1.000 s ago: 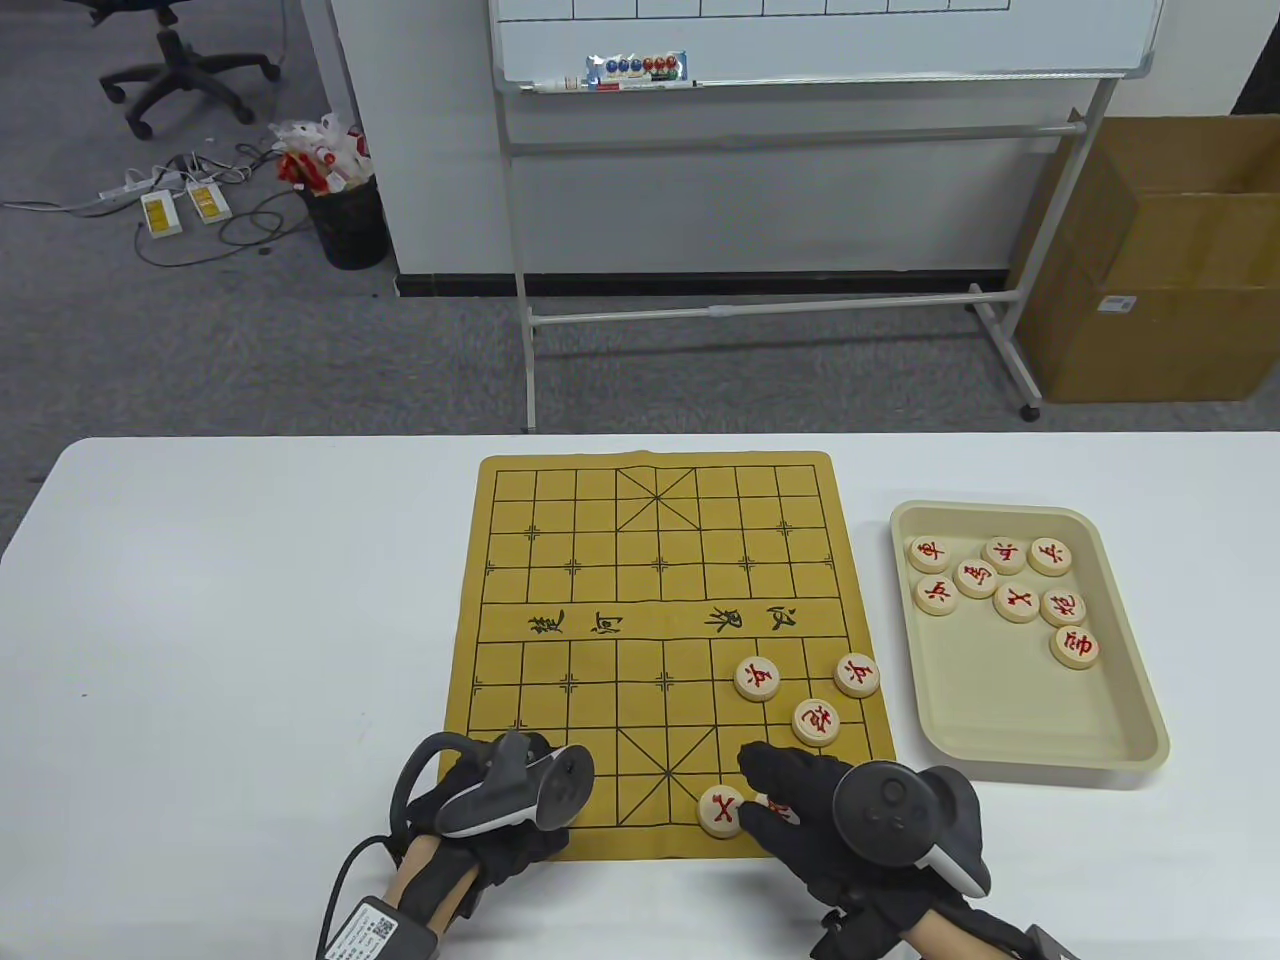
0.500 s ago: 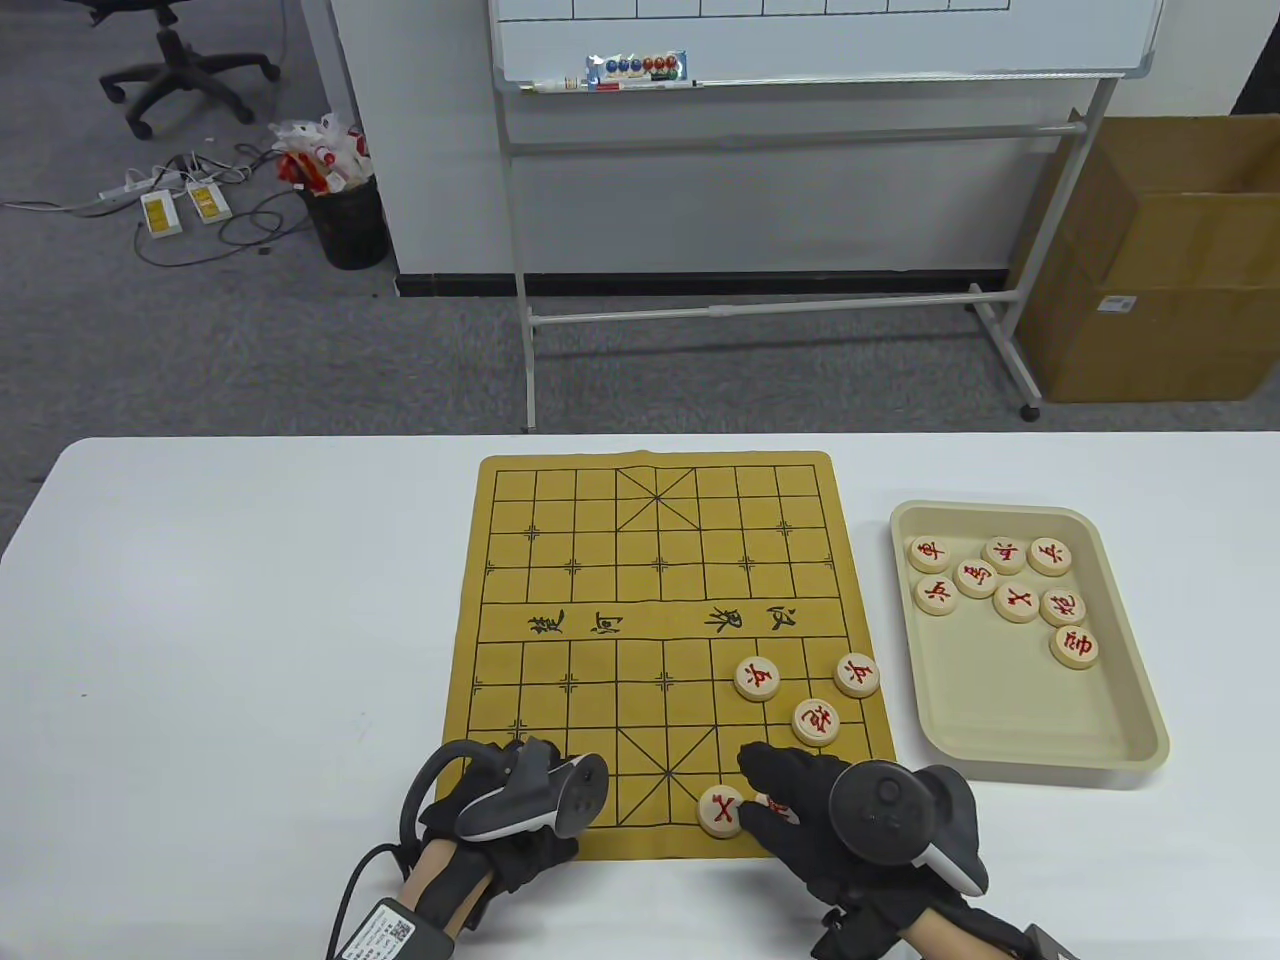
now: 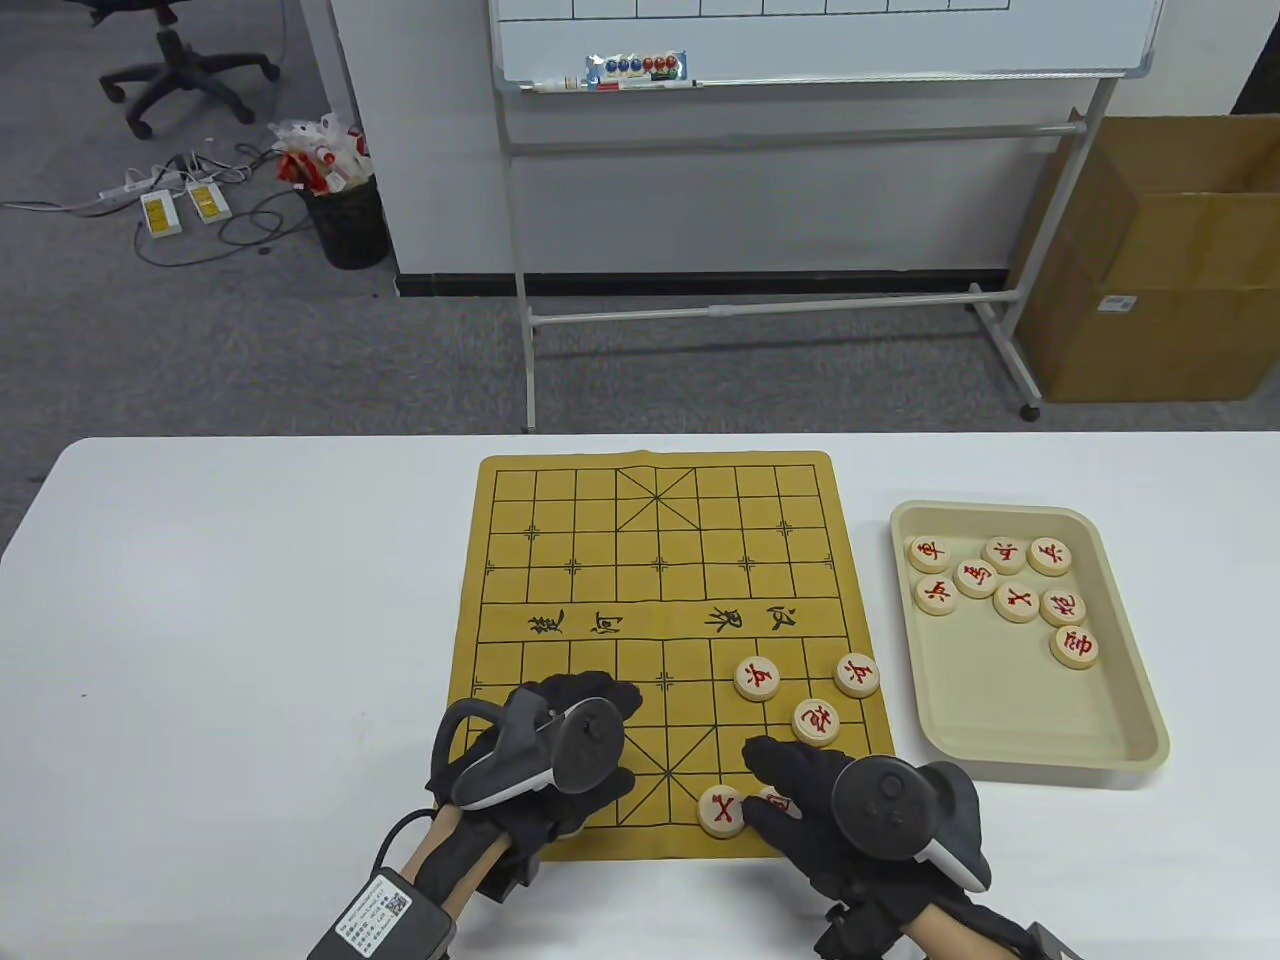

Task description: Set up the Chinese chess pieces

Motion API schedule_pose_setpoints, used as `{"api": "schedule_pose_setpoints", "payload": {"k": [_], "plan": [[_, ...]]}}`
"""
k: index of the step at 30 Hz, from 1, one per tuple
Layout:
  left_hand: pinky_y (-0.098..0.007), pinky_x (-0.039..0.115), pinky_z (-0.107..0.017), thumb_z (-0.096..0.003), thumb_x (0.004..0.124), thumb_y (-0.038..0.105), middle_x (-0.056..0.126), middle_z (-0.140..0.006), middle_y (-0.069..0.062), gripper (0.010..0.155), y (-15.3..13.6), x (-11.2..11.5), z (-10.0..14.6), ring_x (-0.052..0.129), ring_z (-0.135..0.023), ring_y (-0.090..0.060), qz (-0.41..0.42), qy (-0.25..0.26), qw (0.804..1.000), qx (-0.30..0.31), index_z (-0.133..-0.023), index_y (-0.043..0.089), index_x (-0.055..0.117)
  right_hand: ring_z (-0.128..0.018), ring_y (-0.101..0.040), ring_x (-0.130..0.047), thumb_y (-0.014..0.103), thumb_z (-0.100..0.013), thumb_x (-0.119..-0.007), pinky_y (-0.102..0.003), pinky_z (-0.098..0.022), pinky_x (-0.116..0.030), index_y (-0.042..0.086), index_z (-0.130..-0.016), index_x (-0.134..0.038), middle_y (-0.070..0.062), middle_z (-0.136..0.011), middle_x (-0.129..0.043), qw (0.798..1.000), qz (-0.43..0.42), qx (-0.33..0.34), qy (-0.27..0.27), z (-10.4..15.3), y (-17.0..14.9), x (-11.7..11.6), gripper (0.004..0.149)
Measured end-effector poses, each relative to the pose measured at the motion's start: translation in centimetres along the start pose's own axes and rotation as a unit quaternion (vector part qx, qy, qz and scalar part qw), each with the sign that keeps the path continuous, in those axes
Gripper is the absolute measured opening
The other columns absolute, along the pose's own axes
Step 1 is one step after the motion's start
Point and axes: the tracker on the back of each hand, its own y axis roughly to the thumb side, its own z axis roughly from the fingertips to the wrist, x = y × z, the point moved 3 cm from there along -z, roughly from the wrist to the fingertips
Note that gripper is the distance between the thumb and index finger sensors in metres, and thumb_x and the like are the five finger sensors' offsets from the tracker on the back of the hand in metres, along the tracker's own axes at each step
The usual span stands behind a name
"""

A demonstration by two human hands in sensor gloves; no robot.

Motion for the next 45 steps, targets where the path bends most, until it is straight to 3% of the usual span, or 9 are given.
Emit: {"api": "schedule_pose_setpoints", "payload": {"k": [5, 8, 15, 19, 25, 28, 33, 42, 45], "plan": [[-0.057, 0.063, -0.077, -0.0337, 0.076, 0.06, 0.06, -0.114, 0.0, 0.08, -0.3, 0.4, 0.5, 0.069, -0.107, -0.027, 0.047, 0.042, 0.998, 0.011, -0.105, 0.032, 0.053, -0.081, -0.039, -0.092, 0.045, -0.046, -0.081, -0.062, -0.069, -0.064, 0.013, -0.102, -0.071, -0.017, -0.096, -0.086, 1.0, 0.003, -0.004, 0.0, -0.2, -0.3, 0.1, 0.066], [-0.058, 0.063, -0.076, -0.0339, 0.076, 0.06, 0.06, -0.114, -0.001, 0.08, -0.6, 0.9, 0.9, 0.069, -0.106, -0.028, 0.064, 0.03, 0.997, 0.013, -0.105, 0.031, 0.053, -0.084, -0.039, -0.091, 0.045, -0.045, -0.081, -0.062, -0.069, -0.063, 0.013, -0.103, -0.07, -0.019, -0.099, -0.083, 1.0, 0.017, -0.006, -0.014, -0.6, -0.5, 1.6, 0.067], [-0.058, 0.064, -0.076, -0.0341, 0.075, 0.06, 0.062, -0.113, -0.001, 0.08, -1.6, 0.6, 1.7, 0.071, -0.105, -0.027, 0.09, 0.06, 0.994, 0.006, -0.105, 0.031, 0.054, -0.09, -0.04, -0.085, 0.041, -0.046, -0.084, -0.063, -0.072, -0.059, 0.015, -0.104, -0.07, -0.017, -0.104, -0.078, 0.99, 0.067, -0.091, -0.083, -4.9, -5.6, 10.5, 0.065], [-0.057, 0.064, -0.076, -0.0339, 0.075, 0.06, 0.061, -0.113, -0.001, 0.08, -1.6, 0.8, 1.7, 0.071, -0.105, -0.027, 0.071, 0.055, 0.996, 0.005, -0.105, 0.031, 0.054, -0.094, -0.039, -0.082, 0.04, -0.046, -0.086, -0.063, -0.074, -0.058, 0.017, -0.105, -0.068, -0.015, -0.108, -0.072, 0.968, 0.16, -0.186, -0.053, -8.4, -11.0, 12.9, 0.065], [-0.058, 0.064, -0.076, -0.0341, 0.075, 0.06, 0.062, -0.113, -0.001, 0.08, -1.8, 1.3, 1.4, 0.071, -0.105, -0.027, 0.078, 0.046, 0.996, 0.006, -0.105, 0.031, 0.054, -0.101, -0.033, -0.074, 0.034, -0.046, -0.087, -0.061, -0.077, -0.055, 0.026, -0.107, -0.062, -0.003, -0.114, -0.064, 0.923, 0.274, -0.26, 0.08, -13.1, -18.7, 10.7, 0.066], [-0.058, 0.064, -0.076, -0.0342, 0.075, 0.06, 0.062, -0.113, -0.001, 0.08, -1.6, 1.4, 1.4, 0.071, -0.105, -0.027, 0.082, 0.042, 0.996, 0.009, -0.105, 0.031, 0.054, -0.104, -0.032, -0.069, 0.034, -0.045, -0.088, -0.06, -0.078, -0.052, 0.027, -0.107, -0.059, 0.0, -0.116, -0.061, 0.916, 0.278, -0.272, 0.1, -14.7, -20.6, 8.9, 0.069], [-0.058, 0.064, -0.076, -0.0342, 0.075, 0.06, 0.061, -0.113, -0.002, 0.08, -1.2, 1.5, 1.4, 0.071, -0.105, -0.027, 0.081, 0.039, 0.996, 0.016, -0.105, 0.031, 0.053, -0.107, -0.031, -0.067, 0.039, -0.042, -0.09, -0.06, -0.079, -0.051, 0.03, -0.107, -0.058, 0.002, -0.114, -0.065, 0.895, 0.331, -0.279, 0.106, -16.1, -22.0, 6.8, 0.074], [-0.058, 0.064, -0.076, -0.0342, 0.075, 0.06, 0.061, -0.113, -0.002, 0.081, -0.8, 1.7, 1.4, 0.071, -0.105, -0.028, 0.077, 0.032, 0.996, 0.023, -0.106, 0.03, 0.053, -0.098, -0.029, -0.073, 0.043, -0.038, -0.092, -0.059, -0.079, -0.052, 0.034, -0.103, -0.067, -0.002, -0.106, -0.073, 0.881, 0.366, -0.277, 0.117, -16.3, -23.2, 4.9, 0.07], [-0.058, 0.064, -0.076, -0.0343, 0.075, 0.06, 0.061, -0.113, -0.002, 0.081, -0.7, 1.9, 1.4, 0.071, -0.105, -0.028, 0.076, 0.029, 0.996, 0.023, -0.106, 0.03, 0.053, -0.098, -0.029, -0.077, 0.043, -0.038, -0.091, -0.058, -0.078, -0.056, 0.034, -0.102, -0.069, -0.002, -0.106, -0.078, 0.886, 0.36, -0.272, 0.106, -16.1, -23.2, 4.9, 0.068]]}}
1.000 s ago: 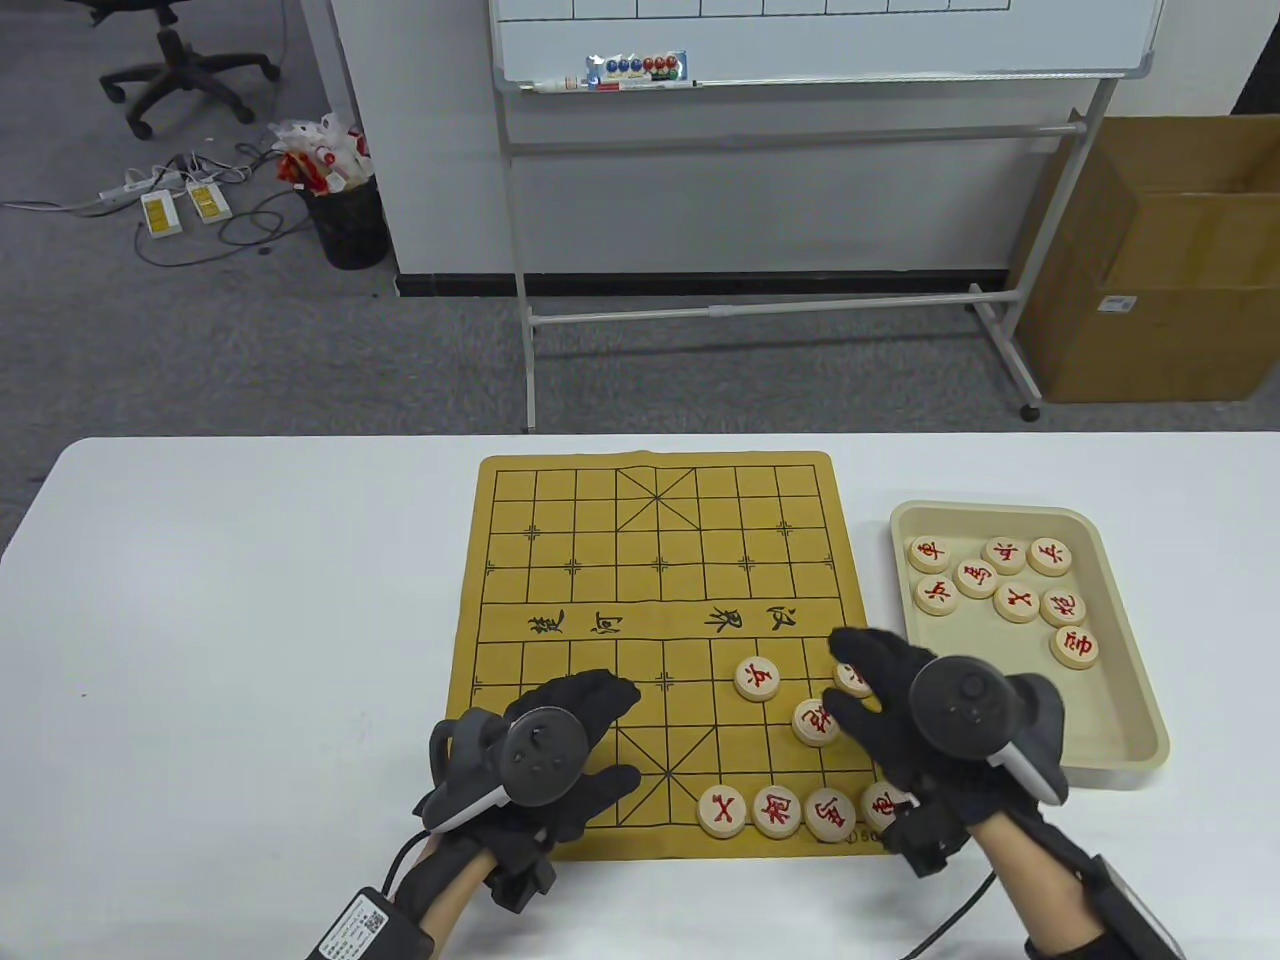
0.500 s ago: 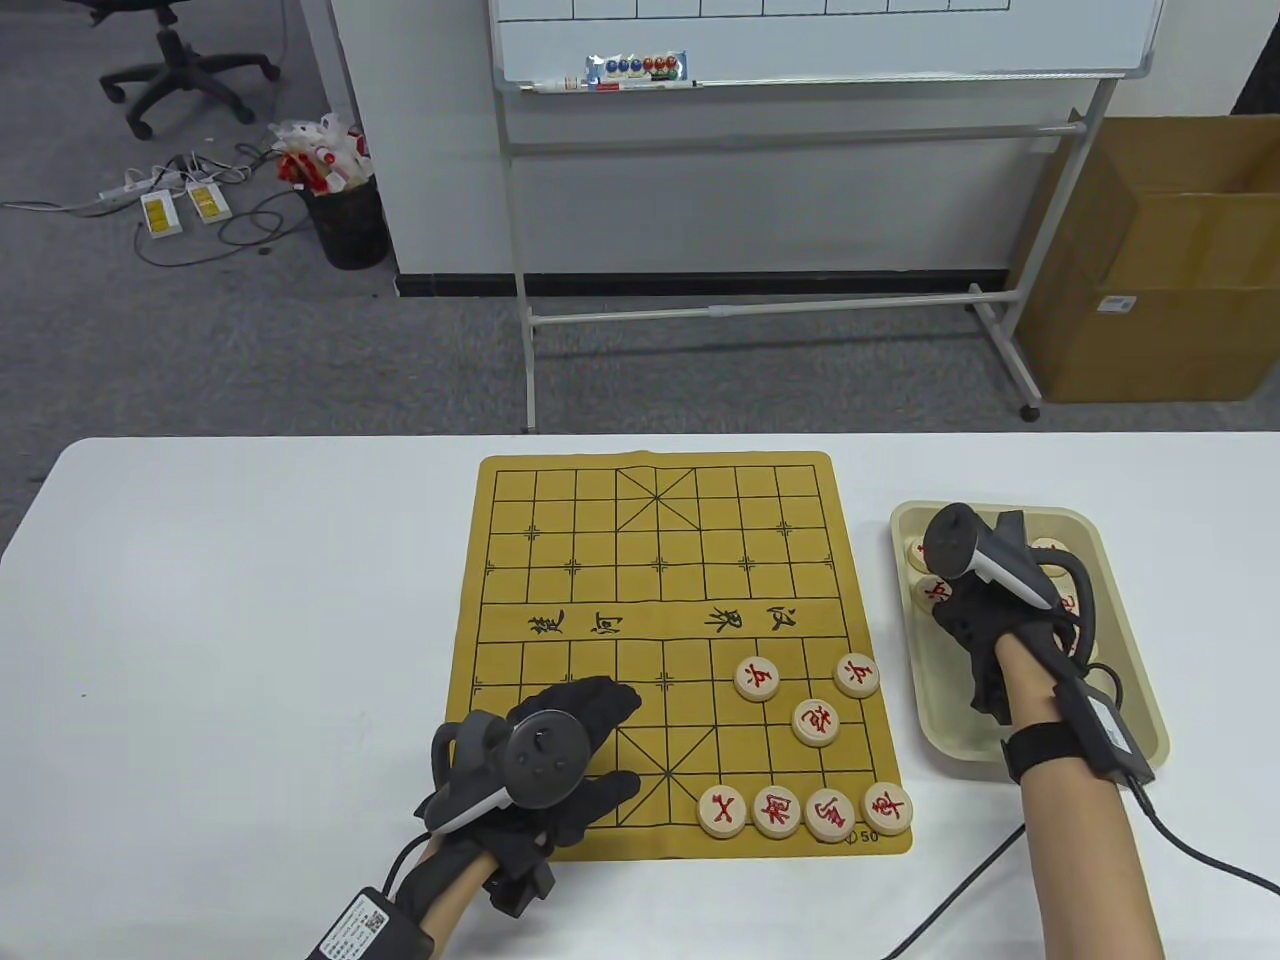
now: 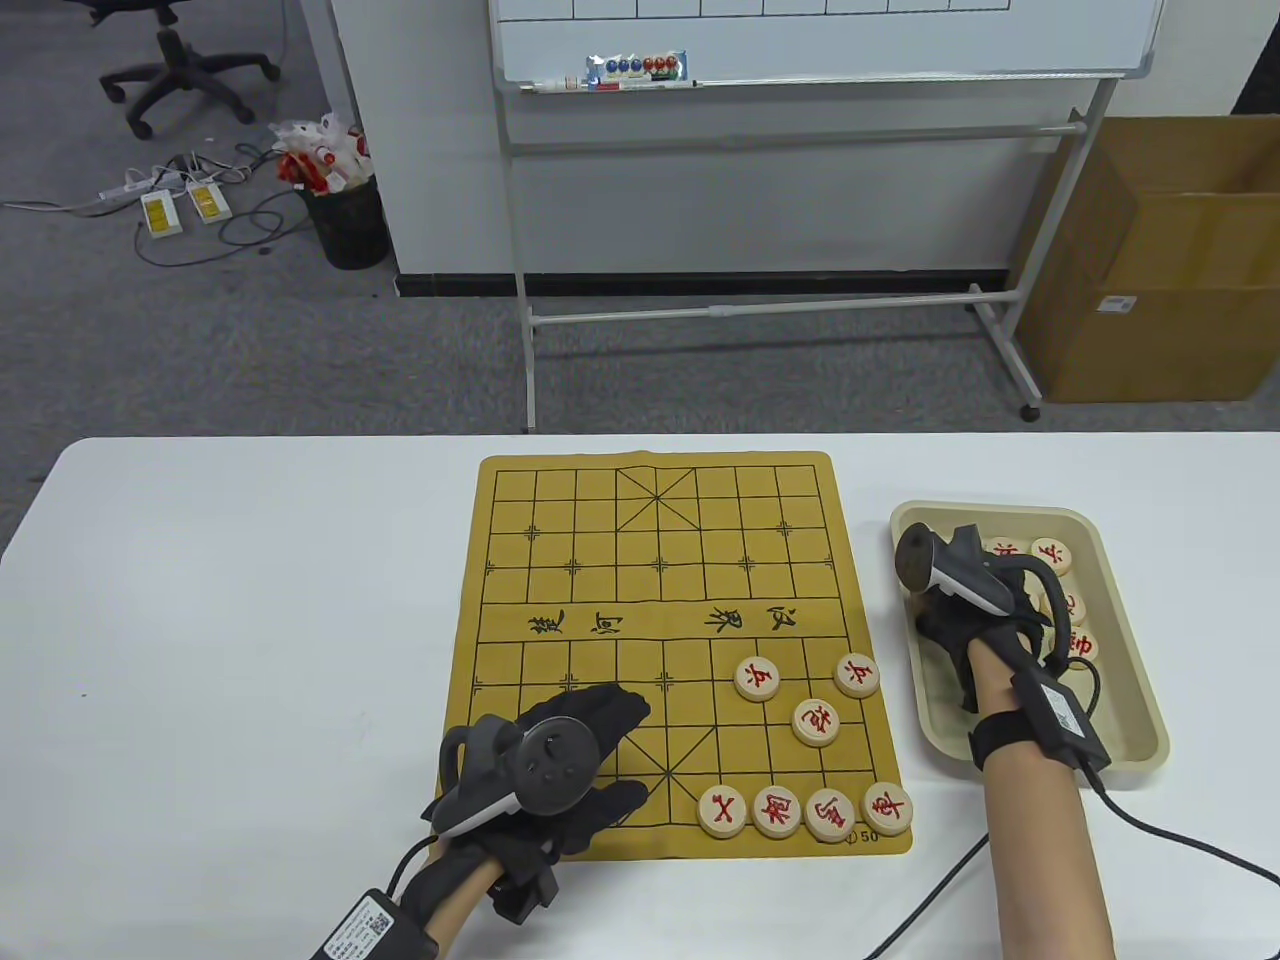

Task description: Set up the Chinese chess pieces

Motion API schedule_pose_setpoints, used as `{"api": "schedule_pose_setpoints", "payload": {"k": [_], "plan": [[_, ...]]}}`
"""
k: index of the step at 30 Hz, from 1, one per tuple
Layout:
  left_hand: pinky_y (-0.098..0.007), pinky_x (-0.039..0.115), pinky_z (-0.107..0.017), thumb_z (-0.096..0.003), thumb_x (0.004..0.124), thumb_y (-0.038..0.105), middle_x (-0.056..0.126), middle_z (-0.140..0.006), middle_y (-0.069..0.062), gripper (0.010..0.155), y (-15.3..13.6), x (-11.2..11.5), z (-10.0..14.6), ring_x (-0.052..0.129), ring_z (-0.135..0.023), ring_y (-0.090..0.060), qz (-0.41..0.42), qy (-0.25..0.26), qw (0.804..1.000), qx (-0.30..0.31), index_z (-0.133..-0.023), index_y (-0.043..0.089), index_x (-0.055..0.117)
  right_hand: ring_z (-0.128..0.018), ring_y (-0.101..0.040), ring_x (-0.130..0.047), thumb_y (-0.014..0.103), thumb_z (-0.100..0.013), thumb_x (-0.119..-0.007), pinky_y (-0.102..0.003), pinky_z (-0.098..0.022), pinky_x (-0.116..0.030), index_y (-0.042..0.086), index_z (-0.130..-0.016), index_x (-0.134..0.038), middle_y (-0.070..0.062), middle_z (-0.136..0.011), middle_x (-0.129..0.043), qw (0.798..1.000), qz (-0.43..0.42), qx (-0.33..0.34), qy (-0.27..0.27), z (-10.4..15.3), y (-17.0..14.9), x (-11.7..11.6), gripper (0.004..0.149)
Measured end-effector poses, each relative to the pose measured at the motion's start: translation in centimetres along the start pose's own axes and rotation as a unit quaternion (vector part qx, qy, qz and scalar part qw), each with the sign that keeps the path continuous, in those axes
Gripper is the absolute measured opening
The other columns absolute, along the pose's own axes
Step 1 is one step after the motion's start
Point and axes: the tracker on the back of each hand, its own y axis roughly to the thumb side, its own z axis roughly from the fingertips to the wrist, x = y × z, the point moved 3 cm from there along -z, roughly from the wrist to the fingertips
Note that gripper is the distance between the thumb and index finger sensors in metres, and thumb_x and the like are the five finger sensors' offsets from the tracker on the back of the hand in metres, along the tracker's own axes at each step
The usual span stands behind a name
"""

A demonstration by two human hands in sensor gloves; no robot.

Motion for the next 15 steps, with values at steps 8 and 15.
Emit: {"api": "schedule_pose_setpoints", "payload": {"k": [8, 15], "plan": [[-0.058, 0.064, -0.076, -0.0344, 0.074, 0.06, 0.061, -0.113, -0.001, 0.081, 0.2, -0.1, -0.1, 0.071, -0.105, -0.027, 0.003, 0.009, 1.0, -0.003, -0.106, 0.031, 0.052, -0.092, -0.033, -0.082, 0.047, -0.038, -0.089, -0.067, -0.076, -0.049, 0.022, -0.103, -0.069, -0.006, -0.101, -0.084, 0.996, -0.027, 0.001, -0.082, 2.3, -0.4, 2.4, 0.073], [-0.056, 0.066, -0.075, -0.0345, 0.076, 0.058, 0.061, -0.112, -0.002, 0.08, 1.4, -0.9, 0.3, 0.073, -0.103, -0.026, 0.049, 0.063, 0.997, 0.021, -0.106, 0.031, 0.051, -0.076, -0.032, -0.098, 0.046, -0.042, -0.088, -0.064, -0.071, -0.065, 0.01, -0.107, -0.061, -0.017, -0.1, -0.079, 0.944, -0.286, 0.146, -0.083, 11.3, 2.0, 9.0, 0.079]]}}
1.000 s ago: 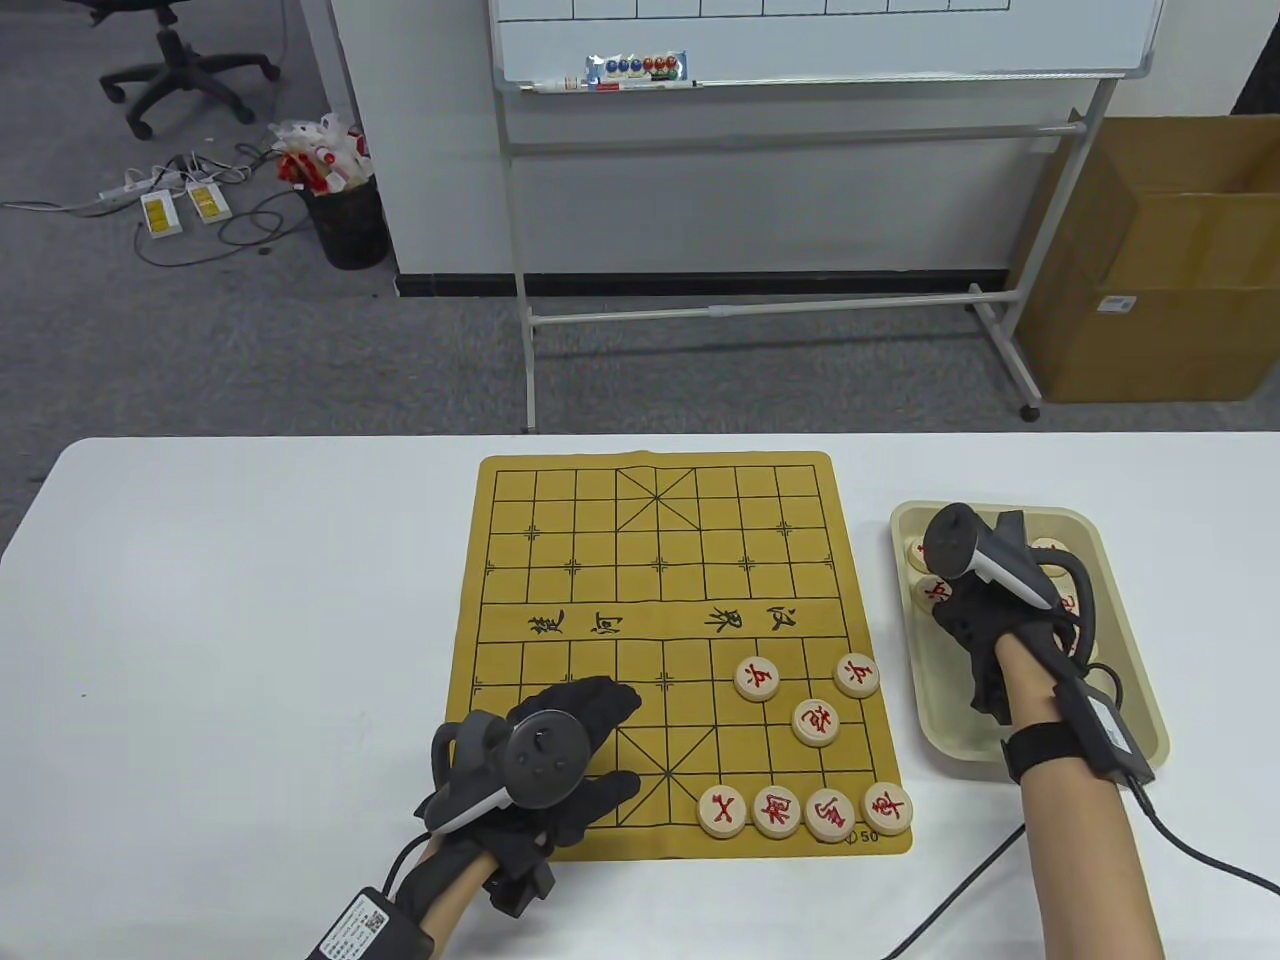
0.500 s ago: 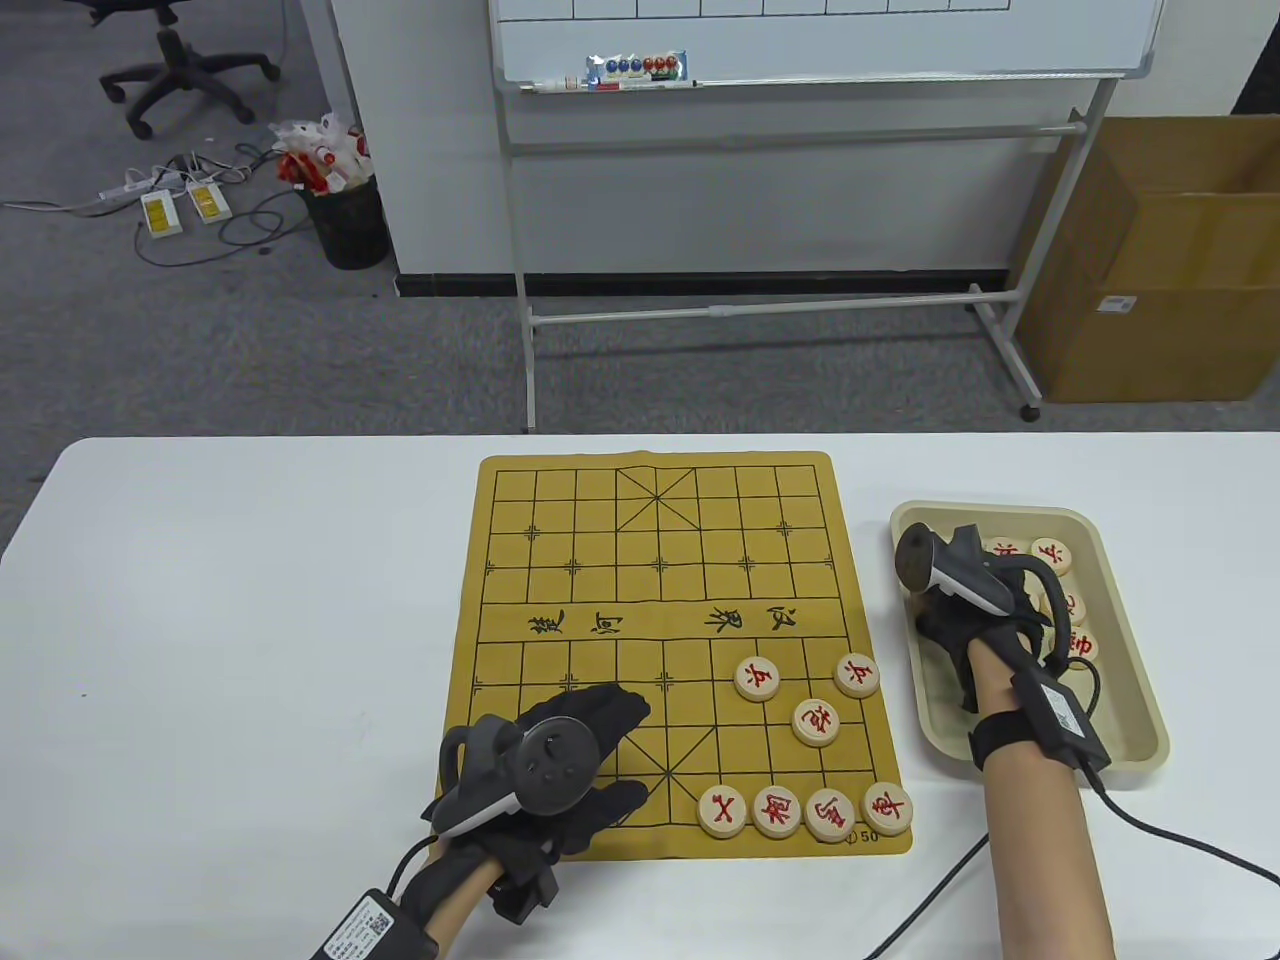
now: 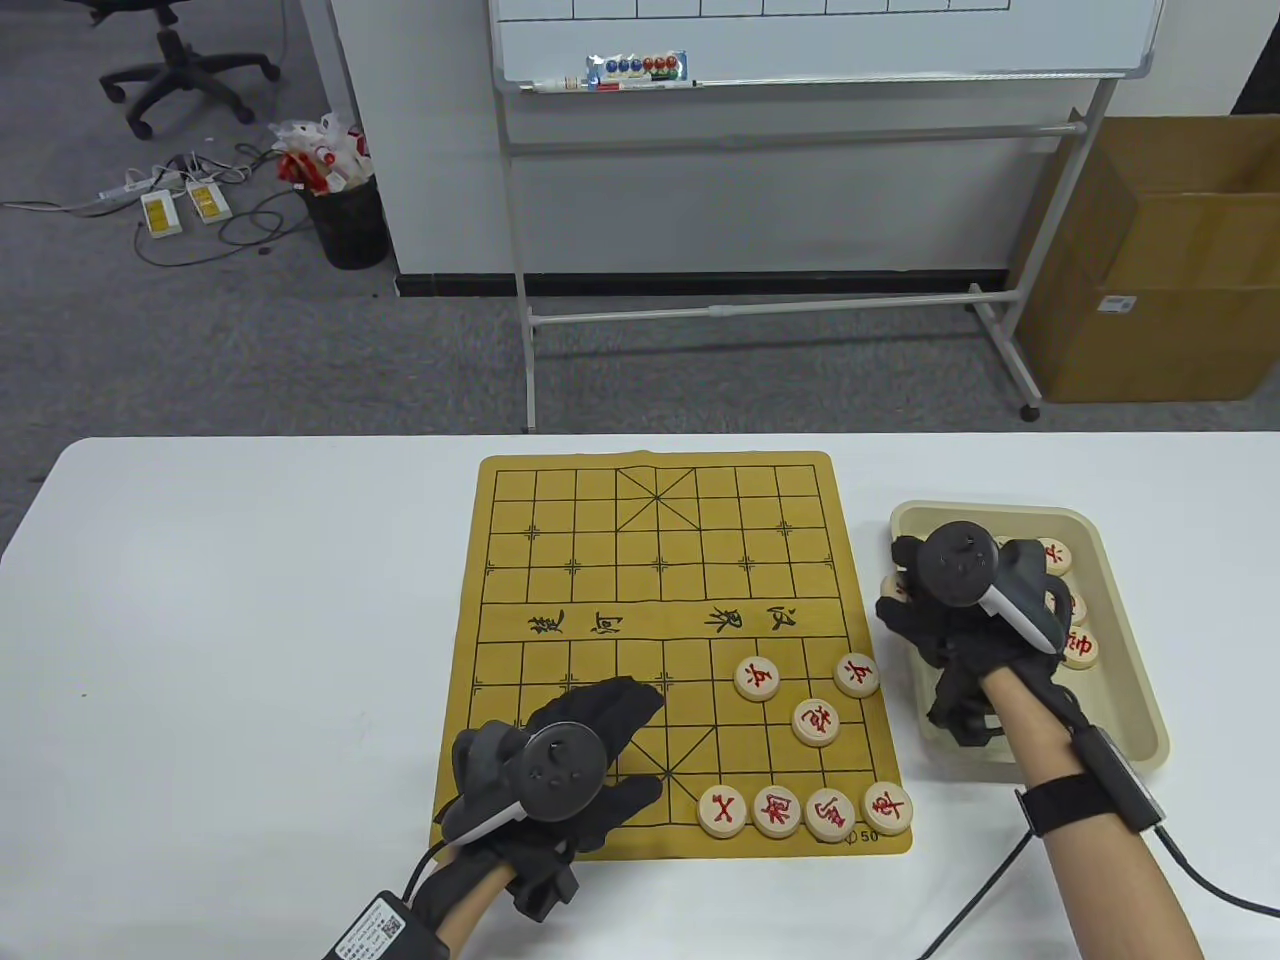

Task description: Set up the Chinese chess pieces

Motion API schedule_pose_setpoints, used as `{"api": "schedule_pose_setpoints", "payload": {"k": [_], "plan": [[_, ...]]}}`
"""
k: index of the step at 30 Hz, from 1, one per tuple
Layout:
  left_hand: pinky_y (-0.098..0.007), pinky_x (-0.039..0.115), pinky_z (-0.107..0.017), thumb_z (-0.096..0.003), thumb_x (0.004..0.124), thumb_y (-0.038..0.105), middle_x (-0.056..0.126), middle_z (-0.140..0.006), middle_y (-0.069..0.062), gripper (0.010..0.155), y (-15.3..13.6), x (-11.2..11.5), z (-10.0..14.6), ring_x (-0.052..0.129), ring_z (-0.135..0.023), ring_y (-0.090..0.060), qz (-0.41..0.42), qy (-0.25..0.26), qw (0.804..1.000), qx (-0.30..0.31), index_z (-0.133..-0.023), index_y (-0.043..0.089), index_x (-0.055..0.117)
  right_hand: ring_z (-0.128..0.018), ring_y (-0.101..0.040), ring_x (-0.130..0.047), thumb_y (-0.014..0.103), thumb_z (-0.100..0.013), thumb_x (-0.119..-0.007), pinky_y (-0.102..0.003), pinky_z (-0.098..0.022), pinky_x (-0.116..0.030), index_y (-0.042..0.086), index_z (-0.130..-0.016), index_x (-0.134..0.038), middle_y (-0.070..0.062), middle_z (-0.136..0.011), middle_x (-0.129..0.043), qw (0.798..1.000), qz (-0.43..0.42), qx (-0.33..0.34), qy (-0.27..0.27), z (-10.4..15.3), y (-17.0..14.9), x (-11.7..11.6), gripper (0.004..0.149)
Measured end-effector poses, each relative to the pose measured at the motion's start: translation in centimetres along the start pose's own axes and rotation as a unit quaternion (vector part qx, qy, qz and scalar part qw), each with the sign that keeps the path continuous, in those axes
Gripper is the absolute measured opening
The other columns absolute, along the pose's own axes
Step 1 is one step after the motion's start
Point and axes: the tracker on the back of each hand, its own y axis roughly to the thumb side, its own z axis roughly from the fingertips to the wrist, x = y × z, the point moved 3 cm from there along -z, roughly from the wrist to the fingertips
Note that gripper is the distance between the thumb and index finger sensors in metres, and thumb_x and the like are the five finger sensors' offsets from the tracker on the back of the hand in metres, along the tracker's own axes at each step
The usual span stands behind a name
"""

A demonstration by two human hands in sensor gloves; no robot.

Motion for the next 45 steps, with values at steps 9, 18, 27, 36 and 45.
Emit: {"api": "schedule_pose_setpoints", "payload": {"k": [9, 18, 27, 36, 45], "plan": [[-0.048, 0.074, -0.071, -0.0329, 0.082, 0.054, 0.069, -0.104, 0.003, 0.078, 4.9, -1.8, 2.0, 0.081, -0.092, -0.02, 0.039, 0.121, 0.988, 0.086, -0.103, 0.035, 0.055, -0.071, -0.035, -0.101, 0.045, -0.041, -0.091, -0.062, -0.067, -0.069, 0.007, -0.1, -0.074, -0.022, -0.095, -0.084, 0.933, -0.303, 0.14, 0.136, 9.2, 10.4, -4.7, 0.073], [-0.043, 0.081, -0.068, -0.0289, 0.086, 0.051, 0.083, -0.09, 0.012, 0.052, 6.4, -3.5, 2.3, 0.091, -0.082, -0.011, -0.039, 0.151, 0.981, 0.113, -0.08, 0.046, 0.077, -0.074, -0.035, -0.099, 0.045, -0.043, -0.088, -0.061, -0.067, -0.068, 0.004, -0.103, -0.069, -0.022, -0.096, -0.083, 0.906, -0.354, 0.169, 0.158, 10.9, 11.9, -6.9, 0.075], [-0.04, 0.089, -0.058, -0.0294, 0.09, 0.046, 0.096, -0.08, 0.008, 0.05, -5.6, -6.9, -3.4, 0.103, -0.066, -0.011, -0.178, 0.046, 0.979, -0.094, -0.079, 0.042, 0.083, -0.094, -0.047, -0.079, 0.045, -0.046, -0.081, -0.067, -0.071, -0.055, 0.007, -0.108, -0.062, -0.024, -0.108, -0.067, 0.97, -0.17, 0.175, 0.005, 12.7, 11.0, -5.1, 0.075], [-0.039, 0.091, -0.055, -0.0243, 0.093, 0.047, 0.097, -0.072, 0.01, 0.051, -15.6, -0.6, -5.1, 0.103, -0.057, -0.009, -0.308, -0.048, 0.927, -0.206, -0.073, 0.039, 0.083, -0.097, -0.047, -0.074, 0.044, -0.047, -0.08, -0.068, -0.072, -0.052, 0.01, -0.108, -0.063, -0.024, -0.11, -0.065, 0.973, -0.153, 0.17, 0.032, 12.6, 10.6, -6.1, 0.072], [-0.041, 0.088, -0.061, -0.0229, 0.095, 0.046, 0.093, -0.074, 0.011, 0.052, -16.0, 1.6, -5.5, 0.101, -0.062, -0.008, -0.339, -0.069, 0.919, -0.192, -0.073, 0.039, 0.08, -0.097, -0.048, -0.073, 0.044, -0.047, -0.079, -0.068, -0.072, -0.051, 0.01, -0.107, -0.064, -0.024, -0.11, -0.065, 0.973, -0.16, 0.161, 0.036, 12.2, 10.0, -6.2, 0.071]]}}
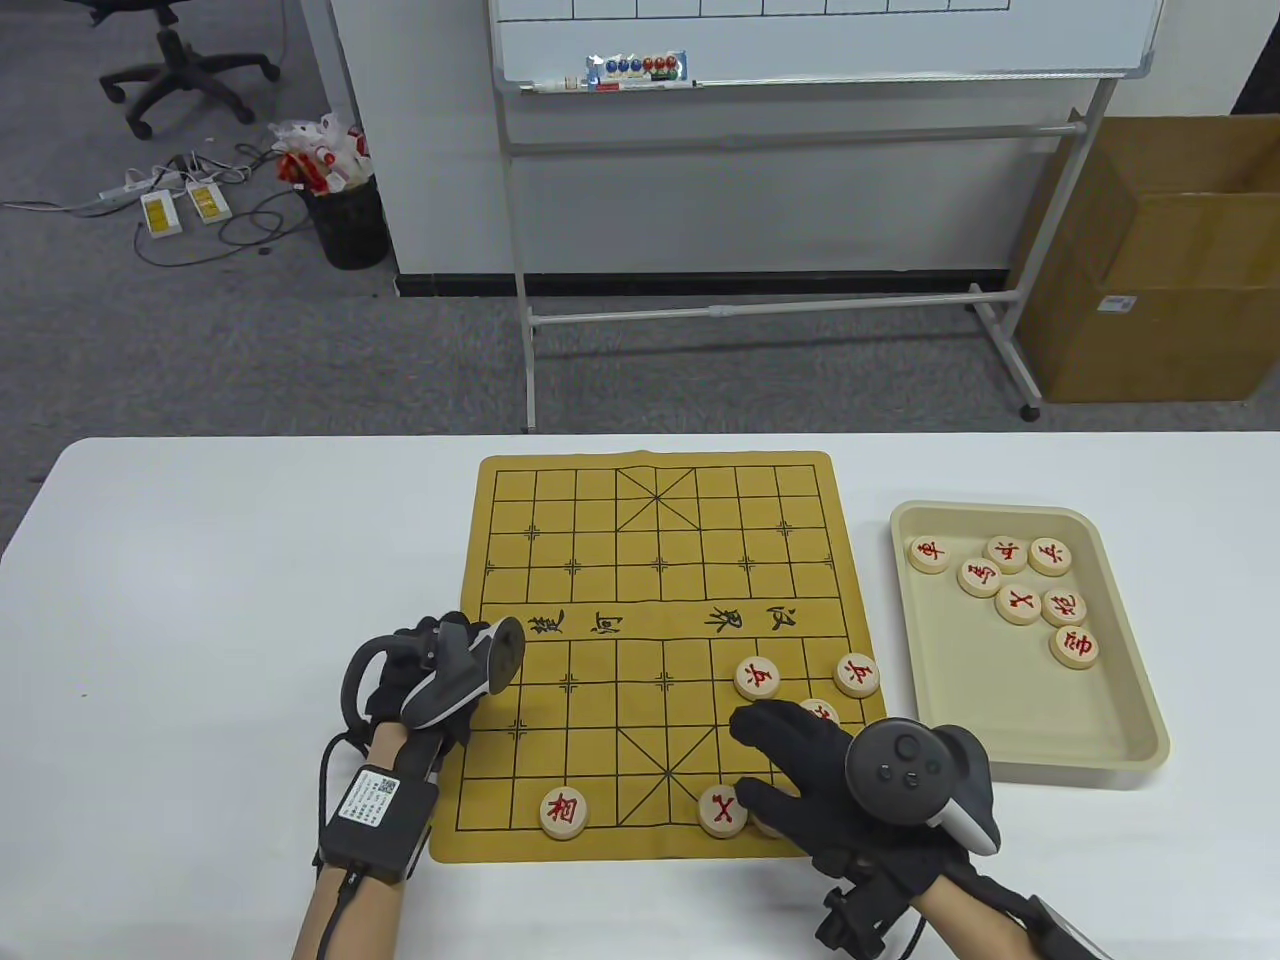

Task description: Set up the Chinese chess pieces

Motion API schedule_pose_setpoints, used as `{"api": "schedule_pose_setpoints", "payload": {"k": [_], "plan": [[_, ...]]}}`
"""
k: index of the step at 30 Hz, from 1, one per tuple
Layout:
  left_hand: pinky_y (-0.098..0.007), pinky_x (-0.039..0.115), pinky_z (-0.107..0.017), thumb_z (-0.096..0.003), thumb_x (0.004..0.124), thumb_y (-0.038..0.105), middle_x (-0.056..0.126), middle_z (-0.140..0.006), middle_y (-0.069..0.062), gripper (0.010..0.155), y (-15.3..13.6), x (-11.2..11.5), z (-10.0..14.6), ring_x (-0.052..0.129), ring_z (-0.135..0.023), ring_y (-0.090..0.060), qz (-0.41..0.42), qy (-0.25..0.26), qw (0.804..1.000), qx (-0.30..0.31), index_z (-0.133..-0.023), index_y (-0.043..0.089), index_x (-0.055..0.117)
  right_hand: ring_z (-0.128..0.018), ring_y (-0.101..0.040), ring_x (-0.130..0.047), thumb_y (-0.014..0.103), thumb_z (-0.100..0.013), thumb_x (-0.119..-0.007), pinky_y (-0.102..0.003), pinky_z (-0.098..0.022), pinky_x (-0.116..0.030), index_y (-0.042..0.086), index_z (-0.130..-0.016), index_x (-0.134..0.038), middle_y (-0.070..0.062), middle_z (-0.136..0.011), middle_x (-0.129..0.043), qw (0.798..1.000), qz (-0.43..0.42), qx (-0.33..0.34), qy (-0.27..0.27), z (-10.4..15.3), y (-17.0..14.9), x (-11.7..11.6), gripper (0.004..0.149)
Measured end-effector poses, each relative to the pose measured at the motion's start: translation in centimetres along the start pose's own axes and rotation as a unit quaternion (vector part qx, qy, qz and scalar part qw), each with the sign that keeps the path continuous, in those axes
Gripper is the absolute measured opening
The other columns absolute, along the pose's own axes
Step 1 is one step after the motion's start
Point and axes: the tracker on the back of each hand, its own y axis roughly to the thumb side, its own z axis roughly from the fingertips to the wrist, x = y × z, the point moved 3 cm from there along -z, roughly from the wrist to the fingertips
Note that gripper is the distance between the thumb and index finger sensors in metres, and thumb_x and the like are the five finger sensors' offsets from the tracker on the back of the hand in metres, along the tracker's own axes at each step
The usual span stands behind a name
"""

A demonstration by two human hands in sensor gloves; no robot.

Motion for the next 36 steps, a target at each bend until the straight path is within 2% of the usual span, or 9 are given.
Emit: {"api": "schedule_pose_setpoints", "payload": {"k": [5, 8, 11, 15, 19, 23, 27, 31, 36], "plan": [[-0.042, 0.085, -0.066, -0.0264, 0.093, 0.045, 0.089, -0.079, 0.013, 0.055, 1.0, 1.4, 0.6, 0.098, -0.068, -0.008, -0.044, -0.052, 0.998, 0.018, -0.078, 0.041, 0.075, -0.097, -0.048, -0.073, 0.044, -0.047, -0.079, -0.068, -0.072, -0.051, 0.01, -0.108, -0.064, -0.024, -0.11, -0.065, 1.0, -0.003, 0.001, -0.008, 0.1, 0.1, 0.5, 0.071], [-0.044, 0.082, -0.067, -0.0275, 0.091, 0.047, 0.088, -0.084, 0.012, 0.057, 1.0, 0.6, 0.8, 0.096, -0.073, -0.01, -0.025, -0.055, 0.998, 0.022, -0.081, 0.04, 0.074, -0.097, -0.048, -0.073, 0.045, -0.047, -0.079, -0.068, -0.072, -0.051, 0.01, -0.108, -0.064, -0.024, -0.11, -0.065, 1.0, -0.004, 0.0, -0.011, 0.1, 0.0, 0.6, 0.071], [-0.046, 0.08, -0.069, -0.0278, 0.088, 0.05, 0.084, -0.089, 0.01, 0.063, 1.2, -2.2, 1.2, 0.093, -0.079, -0.012, 0.002, -0.02, 1.0, 0.021, -0.087, 0.039, 0.071, -0.098, -0.048, -0.073, 0.044, -0.047, -0.079, -0.068, -0.072, -0.052, 0.01, -0.108, -0.063, -0.024, -0.11, -0.065, 1.0, -0.002, -0.002, -0.011, 0.0, -0.1, 0.5, 0.072], [-0.051, 0.073, -0.073, -0.0304, 0.084, 0.053, 0.076, -0.1, 0.007, 0.07, 2.3, -7.1, 2.7, 0.086, -0.091, -0.018, 0.1, 0.027, 0.994, 0.041, -0.095, 0.036, 0.065, -0.098, -0.047, -0.073, 0.045, -0.047, -0.079, -0.068, -0.072, -0.051, 0.01, -0.108, -0.062, -0.024, -0.111, -0.063, 1.0, 0.001, -0.004, -0.014, 0.0, -0.1, 0.6, 0.072], [-0.057, 0.064, -0.077, -0.0328, 0.074, 0.061, 0.064, -0.113, 0.002, 0.08, 5.4, -11.4, 5.9, 0.072, -0.105, -0.027, 0.15, 0.062, 0.981, 0.107, -0.105, 0.033, 0.054, -0.1, -0.049, -0.069, 0.045, -0.047, -0.079, -0.068, -0.073, -0.05, 0.01, -0.11, -0.058, -0.024, -0.113, -0.06, 1.0, 0.011, -0.002, -0.023, 0.1, -0.2, 0.5, 0.076], [-0.056, 0.064, -0.077, -0.0334, 0.074, 0.062, 0.064, -0.113, 0.002, 0.079, 8.4, -13.4, 9.4, 0.072, -0.106, -0.026, 0.158, 0.106, 0.97, 0.154, -0.105, 0.033, 0.054, -0.102, -0.049, -0.066, 0.047, -0.047, -0.079, -0.068, -0.073, -0.049, 0.011, -0.113, -0.05, -0.023, -0.115, -0.055, 0.999, 0.03, 0.002, -0.024, 0.3, 0.0, 0.2, 0.081], [-0.057, 0.062, -0.078, -0.0338, 0.073, 0.062, 0.062, -0.114, 0.001, 0.08, 9.7, -13.1, 11.6, 0.069, -0.107, -0.027, 0.206, 0.105, 0.957, 0.172, -0.105, 0.032, 0.054, -0.103, -0.048, -0.063, 0.048, -0.045, -0.082, -0.067, -0.074, -0.048, 0.01, -0.114, -0.045, -0.023, -0.116, -0.049, 0.998, 0.061, 0.009, -0.022, 0.5, 0.5, -0.3, 0.086], [-0.058, 0.061, -0.077, -0.0345, 0.073, 0.062, 0.059, -0.115, -0.001, 0.08, 9.9, -11.4, 12.8, 0.065, -0.109, -0.029, 0.262, 0.101, 0.944, 0.171, -0.106, 0.031, 0.053, -0.103, -0.047, -0.063, 0.049, -0.046, -0.081, -0.067, -0.074, -0.048, 0.01, -0.113, -0.046, -0.023, -0.116, -0.051, 0.997, 0.08, 0.013, -0.018, 0.7, 0.7, -1.2, 0.086], [-0.059, 0.061, -0.077, -0.0347, 0.073, 0.062, 0.059, -0.115, -0.002, 0.08, 10.0, -9.7, 13.0, 0.065, -0.108, -0.029, 0.261, 0.089, 0.945, 0.176, -0.106, 0.031, 0.053, -0.103, -0.047, -0.063, 0.048, -0.045, -0.081, -0.067, -0.074, -0.049, 0.009, -0.113, -0.047, -0.023, -0.115, -0.052, 0.994, 0.107, 0.016, -0.019, 0.6, 0.7, -2.1, 0.085]]}}
